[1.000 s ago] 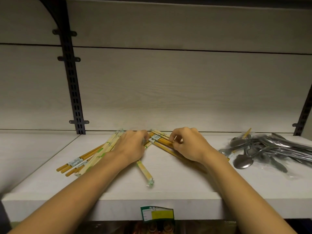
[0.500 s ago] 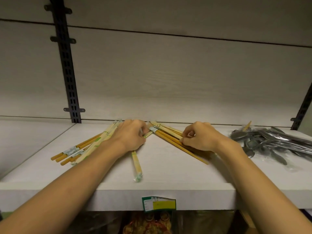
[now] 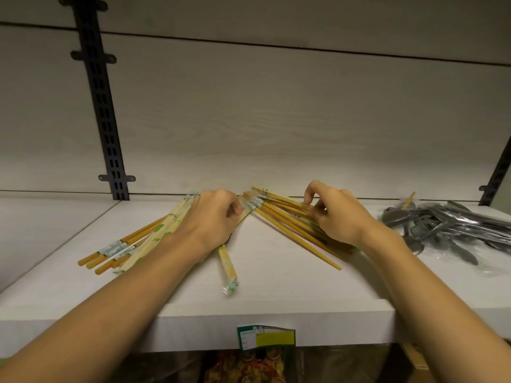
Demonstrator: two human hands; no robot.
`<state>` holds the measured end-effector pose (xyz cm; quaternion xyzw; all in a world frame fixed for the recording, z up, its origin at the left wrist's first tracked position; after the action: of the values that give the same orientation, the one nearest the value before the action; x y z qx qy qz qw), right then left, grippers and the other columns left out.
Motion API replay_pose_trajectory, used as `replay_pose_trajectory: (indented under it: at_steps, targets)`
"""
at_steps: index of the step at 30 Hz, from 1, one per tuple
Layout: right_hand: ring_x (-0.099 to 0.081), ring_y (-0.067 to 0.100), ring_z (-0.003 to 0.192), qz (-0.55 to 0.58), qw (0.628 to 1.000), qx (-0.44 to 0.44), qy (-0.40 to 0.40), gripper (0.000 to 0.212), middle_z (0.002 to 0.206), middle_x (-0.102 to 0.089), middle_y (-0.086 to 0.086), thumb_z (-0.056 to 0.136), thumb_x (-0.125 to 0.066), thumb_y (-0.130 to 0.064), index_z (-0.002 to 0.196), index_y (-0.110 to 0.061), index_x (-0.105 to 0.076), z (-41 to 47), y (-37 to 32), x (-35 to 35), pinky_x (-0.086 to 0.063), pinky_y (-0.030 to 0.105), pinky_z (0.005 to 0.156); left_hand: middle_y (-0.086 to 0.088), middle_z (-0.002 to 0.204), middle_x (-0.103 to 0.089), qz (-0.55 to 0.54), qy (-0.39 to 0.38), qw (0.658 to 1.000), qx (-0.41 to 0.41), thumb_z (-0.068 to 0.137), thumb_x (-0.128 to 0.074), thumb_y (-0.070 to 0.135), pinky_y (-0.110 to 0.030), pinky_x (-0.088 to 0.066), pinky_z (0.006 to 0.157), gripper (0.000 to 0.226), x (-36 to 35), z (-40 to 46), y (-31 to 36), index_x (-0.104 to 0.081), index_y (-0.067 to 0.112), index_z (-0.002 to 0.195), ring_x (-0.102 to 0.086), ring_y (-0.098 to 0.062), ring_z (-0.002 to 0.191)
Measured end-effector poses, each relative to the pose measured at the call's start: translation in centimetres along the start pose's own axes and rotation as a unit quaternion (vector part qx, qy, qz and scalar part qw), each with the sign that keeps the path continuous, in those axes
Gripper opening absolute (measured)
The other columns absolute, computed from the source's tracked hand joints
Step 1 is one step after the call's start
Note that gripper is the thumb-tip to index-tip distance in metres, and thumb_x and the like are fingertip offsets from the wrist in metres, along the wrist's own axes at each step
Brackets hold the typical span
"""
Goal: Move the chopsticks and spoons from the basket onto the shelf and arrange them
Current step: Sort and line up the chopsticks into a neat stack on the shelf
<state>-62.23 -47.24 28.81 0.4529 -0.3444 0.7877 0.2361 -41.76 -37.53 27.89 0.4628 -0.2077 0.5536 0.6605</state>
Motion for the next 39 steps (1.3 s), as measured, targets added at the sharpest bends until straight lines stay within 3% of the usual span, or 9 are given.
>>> replay_pose_trajectory:
  at_steps: [5,10,14,21,25,30,33,39]
  targets:
    - [-0.055,0.022,0.078,-0.048,0.998,-0.023,-0.032,0.033,0.09,-0.061,0.002,0.092,-0.045,-0.007,0.079,-0.032,-0.062,-0.1,-0.1,-0.2,-0.043,0.031,0.064,0.0,0.075,-0.066,-0.033,0.025,0.999,0.007,0.088,-0.057,0.005,-0.025,-0.047,0.069,0.018,0.4,0.1,-0.1,-0.065,0.019,0.079,-0.062,-0.018,0.077]
    - [-0.057,0.018,0.09,-0.042,0.996,-0.028,-0.069,0.013,0.099,-0.065,-0.003,0.088,-0.058,-0.031,0.094,-0.027,-0.069,-0.4,-0.5,-0.8,-0.053,0.038,0.081,-0.004,0.096,-0.069,0.05,-0.024,0.998,0.014,0.089,-0.061,0.017,-0.033,-0.051,0.079,0.009,-0.3,0.1,-0.6,-0.07,0.017,0.09,-0.061,-0.023,0.093]
    - [-0.055,0.017,0.099,-0.041,0.995,-0.024,-0.083,0.026,0.105,-0.062,-0.006,0.082,-0.069,-0.047,0.101,-0.029,-0.069,-0.3,-0.4,-1.0,-0.051,0.039,0.086,-0.001,0.093,-0.068,0.06,-0.046,0.997,0.023,0.088,-0.066,0.035,-0.03,-0.05,0.076,0.018,-0.5,0.0,-0.7,-0.071,0.018,0.09,-0.061,-0.019,0.091]
    - [-0.051,0.02,0.097,-0.049,0.997,-0.011,-0.061,0.018,0.092,-0.062,-0.001,0.077,-0.072,-0.041,0.077,-0.023,-0.073,-0.5,-0.9,-0.8,-0.05,0.037,0.079,0.002,0.094,-0.072,0.057,-0.047,0.997,0.028,0.086,-0.067,0.02,-0.03,-0.051,0.076,0.01,0.0,-0.4,-0.4,-0.076,0.023,0.089,-0.063,-0.018,0.089]
    - [-0.046,0.022,0.098,-0.06,0.998,0.011,-0.007,0.02,0.099,-0.053,0.002,0.079,-0.071,-0.037,0.082,-0.017,-0.074,-0.7,-1.5,-0.3,-0.048,0.037,0.078,0.001,0.1,-0.072,0.038,-0.019,0.998,0.036,0.086,-0.059,0.009,-0.032,-0.053,0.083,0.022,0.2,-0.5,-0.5,-0.073,0.018,0.101,-0.065,-0.016,0.095]
    - [-0.056,0.024,0.075,-0.017,1.0,0.018,-0.003,0.023,0.077,-0.06,0.005,0.088,-0.059,-0.032,0.081,-0.014,-0.071,-0.6,-1.5,-0.3,-0.044,0.032,0.058,0.0,0.094,-0.07,0.007,0.05,0.998,0.04,0.087,-0.058,0.008,-0.026,-0.049,0.079,0.021,0.8,-0.5,-0.6,-0.072,0.015,0.1,-0.063,-0.019,0.091]
    - [-0.058,0.025,0.075,-0.007,1.0,0.018,-0.014,0.023,0.081,-0.064,0.007,0.092,-0.053,-0.032,0.087,-0.013,-0.066,-0.5,-1.2,-0.6,-0.053,0.039,0.066,0.0,0.093,-0.069,-0.01,0.082,0.996,0.029,0.088,-0.056,0.008,-0.025,-0.046,0.077,0.021,1.2,-0.6,-0.4,-0.07,0.016,0.102,-0.06,-0.017,0.086]
    - [-0.056,0.023,0.077,0.043,0.999,0.005,-0.031,0.011,0.088,-0.058,0.003,0.096,-0.046,-0.031,0.103,-0.022,-0.047,-0.4,-0.6,-0.9,-0.052,0.041,0.07,-0.005,0.101,-0.069,-0.005,0.076,0.997,0.029,0.091,-0.053,0.009,-0.033,-0.049,0.083,0.022,1.2,-0.5,-0.6,-0.07,0.012,0.104,-0.061,-0.023,0.095]
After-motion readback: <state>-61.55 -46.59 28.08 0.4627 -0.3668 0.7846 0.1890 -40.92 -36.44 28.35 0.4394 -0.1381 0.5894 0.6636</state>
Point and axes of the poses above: each hand's wrist, its own z-axis towards the middle knuckle, its own x-axis out of the back of the hand, y = z × x, the point moved 5 cm from there along z, towards the middle knuckle
